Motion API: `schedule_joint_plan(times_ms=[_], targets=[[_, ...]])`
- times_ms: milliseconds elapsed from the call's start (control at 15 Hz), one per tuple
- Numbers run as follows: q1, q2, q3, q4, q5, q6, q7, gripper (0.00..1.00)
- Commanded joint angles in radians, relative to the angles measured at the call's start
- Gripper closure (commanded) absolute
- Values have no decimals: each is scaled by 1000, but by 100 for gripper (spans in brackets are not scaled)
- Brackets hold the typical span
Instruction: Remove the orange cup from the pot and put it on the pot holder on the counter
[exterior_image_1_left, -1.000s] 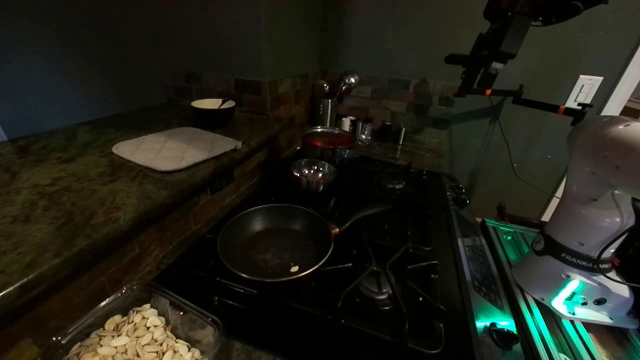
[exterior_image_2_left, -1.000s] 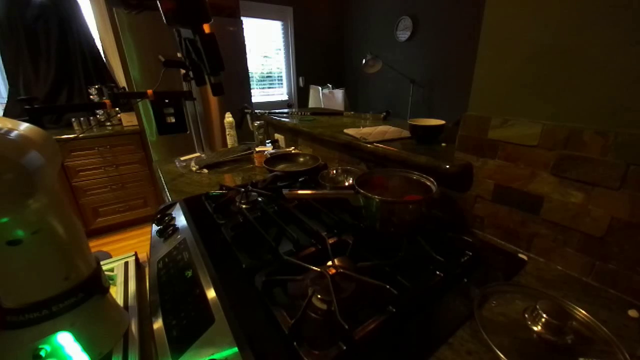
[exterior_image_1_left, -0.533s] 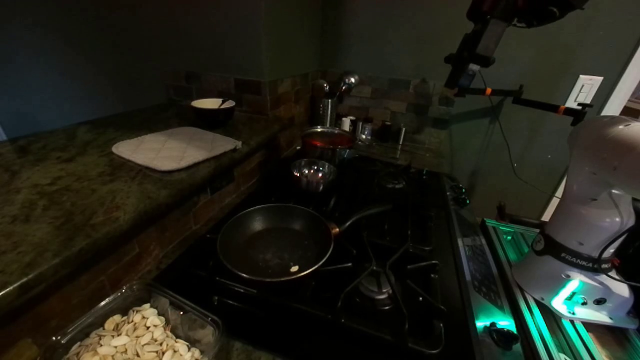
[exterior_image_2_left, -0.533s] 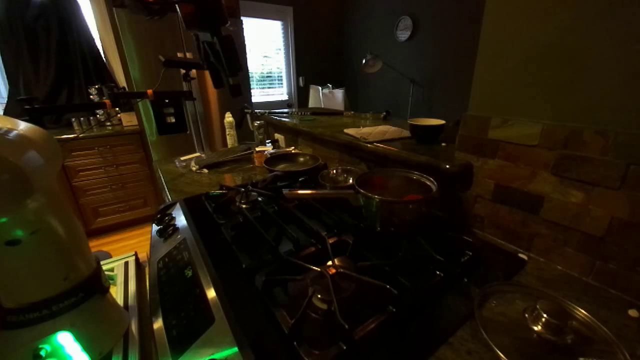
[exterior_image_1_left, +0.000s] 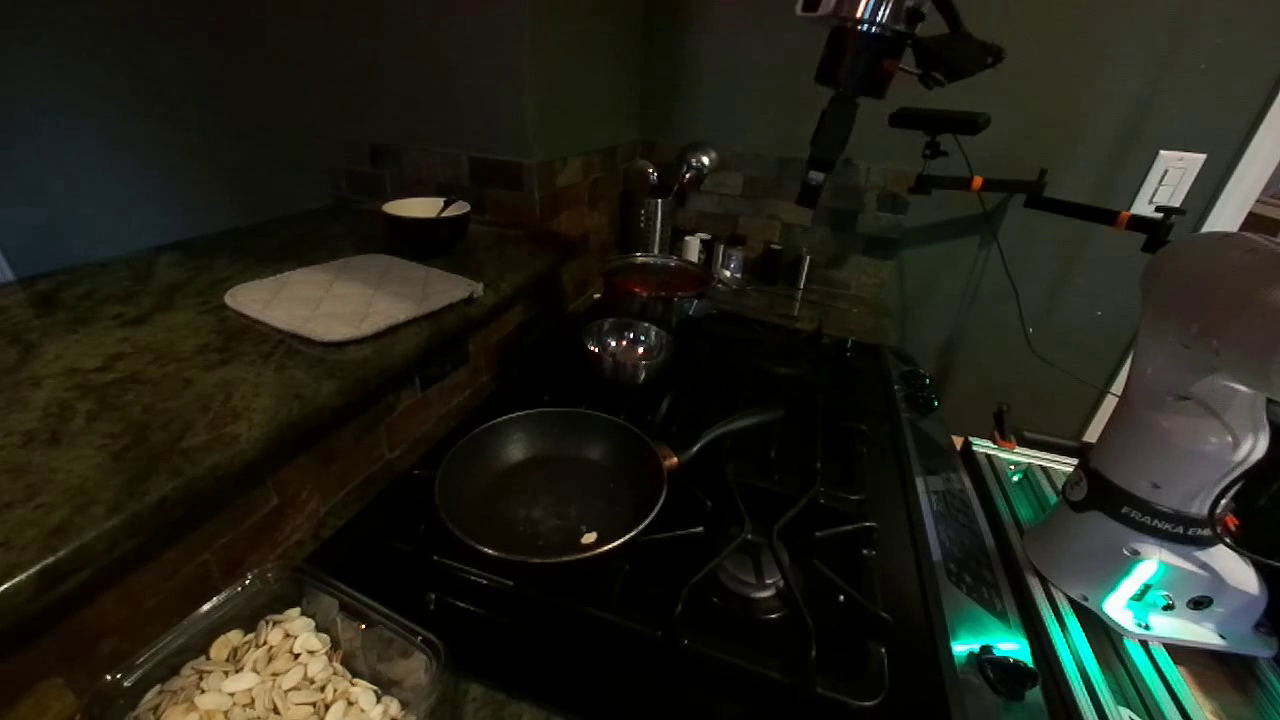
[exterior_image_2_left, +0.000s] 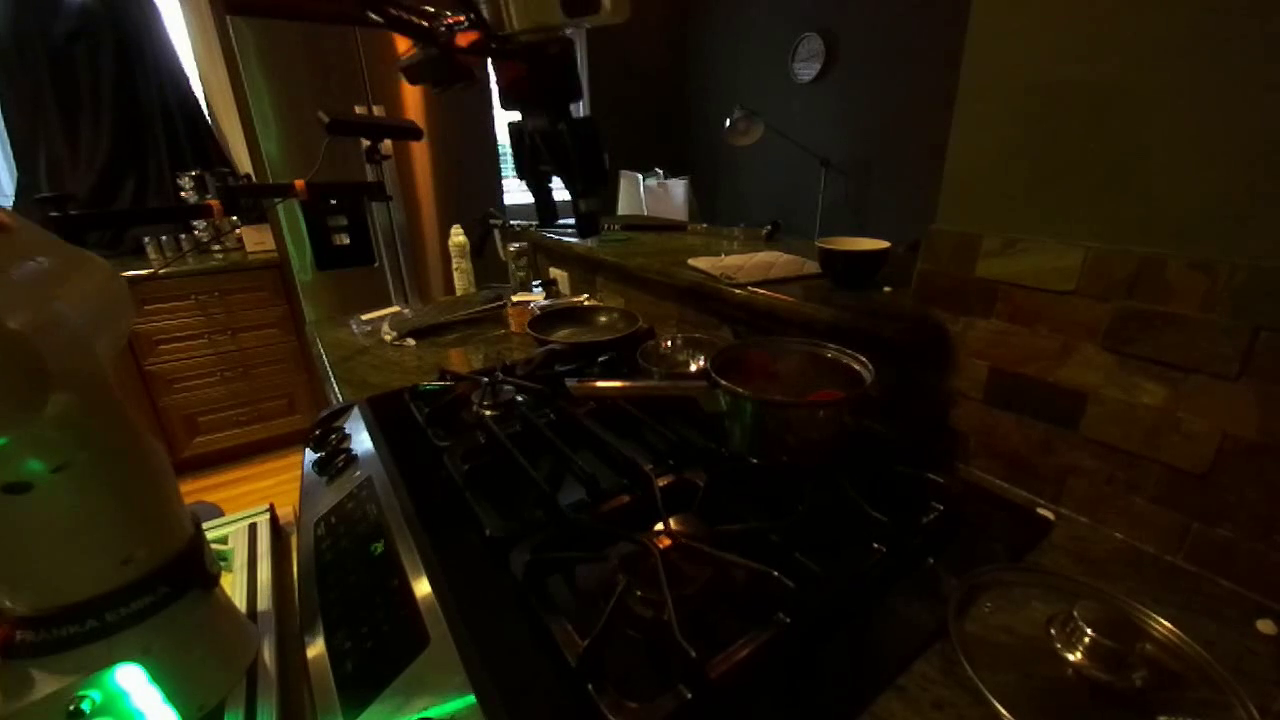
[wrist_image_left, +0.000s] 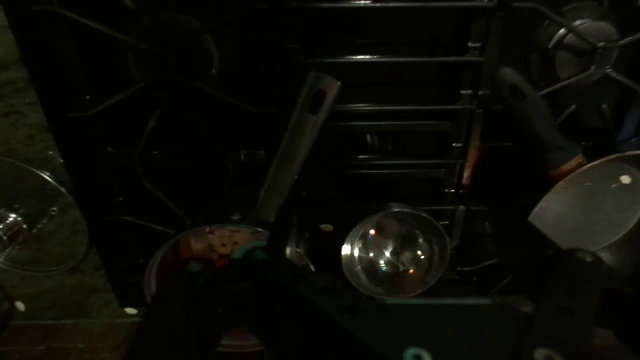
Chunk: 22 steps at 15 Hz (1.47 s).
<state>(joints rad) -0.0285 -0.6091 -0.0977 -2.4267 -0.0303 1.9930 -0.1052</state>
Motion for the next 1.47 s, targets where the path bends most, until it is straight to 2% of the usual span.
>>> schedule_joint_plan(times_ms=[0, 467, 733, 1000, 1400], targets=[[-32, 196, -21, 124, -34, 48, -18, 0], [-62, 482, -31, 309, -52, 168, -13, 0], [-77, 618, -35, 402, -26, 213, 9, 0], [-89, 707, -36, 440, -32, 224, 40, 0], [-102, 771, -39, 429, -14, 261, 92, 0]])
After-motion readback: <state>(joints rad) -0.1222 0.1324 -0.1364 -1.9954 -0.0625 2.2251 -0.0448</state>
